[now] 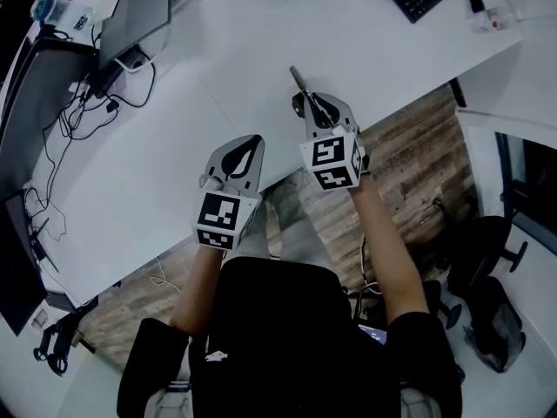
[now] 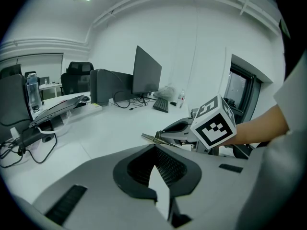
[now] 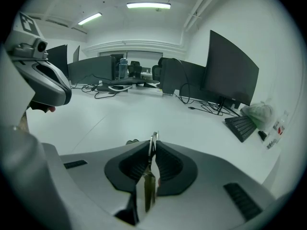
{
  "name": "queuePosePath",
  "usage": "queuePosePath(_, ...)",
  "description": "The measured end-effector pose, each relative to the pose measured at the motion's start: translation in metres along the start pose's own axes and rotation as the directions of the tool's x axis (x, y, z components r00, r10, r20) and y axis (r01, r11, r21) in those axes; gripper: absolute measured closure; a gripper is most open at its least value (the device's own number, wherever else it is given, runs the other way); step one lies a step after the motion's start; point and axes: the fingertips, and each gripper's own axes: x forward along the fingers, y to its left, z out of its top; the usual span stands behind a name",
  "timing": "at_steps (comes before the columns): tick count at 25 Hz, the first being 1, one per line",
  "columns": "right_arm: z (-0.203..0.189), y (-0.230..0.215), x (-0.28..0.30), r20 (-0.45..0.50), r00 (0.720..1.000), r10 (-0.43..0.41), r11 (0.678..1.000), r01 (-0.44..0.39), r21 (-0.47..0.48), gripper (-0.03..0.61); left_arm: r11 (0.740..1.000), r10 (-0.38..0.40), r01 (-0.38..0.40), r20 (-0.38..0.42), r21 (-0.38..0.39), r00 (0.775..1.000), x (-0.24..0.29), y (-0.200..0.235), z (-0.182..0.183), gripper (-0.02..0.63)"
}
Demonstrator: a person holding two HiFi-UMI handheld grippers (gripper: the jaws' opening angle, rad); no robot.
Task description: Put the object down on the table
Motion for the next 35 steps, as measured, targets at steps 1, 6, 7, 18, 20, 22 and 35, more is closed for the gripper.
queuePosePath(1,-0.001,0.004,0.000,-0.004,1.000,0.006,1.000,-0.006,-0.011,0.549,1.000,-0.001,0.001,-0.002,-0.001,1.000,0.000,0.000,-0.001,0.600)
queuePosePath(6,-0.004,0.019,0.006,-0.016,1.000,0.018,0.998,-0.019,-0.059,0.529,1.000,0.001,-0.001,-0.007,-0.004,1.000,-0.002,0.005,-0.006,0.600)
queuePosePath(7,-0.005,0.021,0.008,-0.019,1.000,0.024,0.998,-0.025,-0.055,0.521,1.000,0.002,-0.002,-0.007,-0.004,1.000,-0.001,0.007,-0.006,0.600)
queuePosePath(18,-0.010,0.026,0.013,-0.025,0.998,0.051,0.997,-0.053,-0.058,0.483,1.000,0.010,-0.010,-0.014,-0.005,1.000,0.000,0.014,-0.008,0.600)
queuePosePath(20,-0.009,0.026,0.014,-0.022,0.998,0.059,0.997,-0.060,-0.051,0.474,1.000,0.008,-0.008,-0.013,-0.002,1.000,0.001,0.015,-0.007,0.600)
queuePosePath(22,-0.007,0.026,0.014,-0.017,0.997,0.071,0.997,-0.071,-0.032,0.460,1.000,0.007,-0.007,-0.011,0.000,1.000,0.000,0.015,-0.005,0.600)
queuePosePath(35,0.012,0.013,-0.015,0.021,0.999,0.047,0.996,-0.048,0.074,0.462,0.999,-0.005,0.004,0.026,0.040,1.000,-0.006,0.018,0.022,0.600)
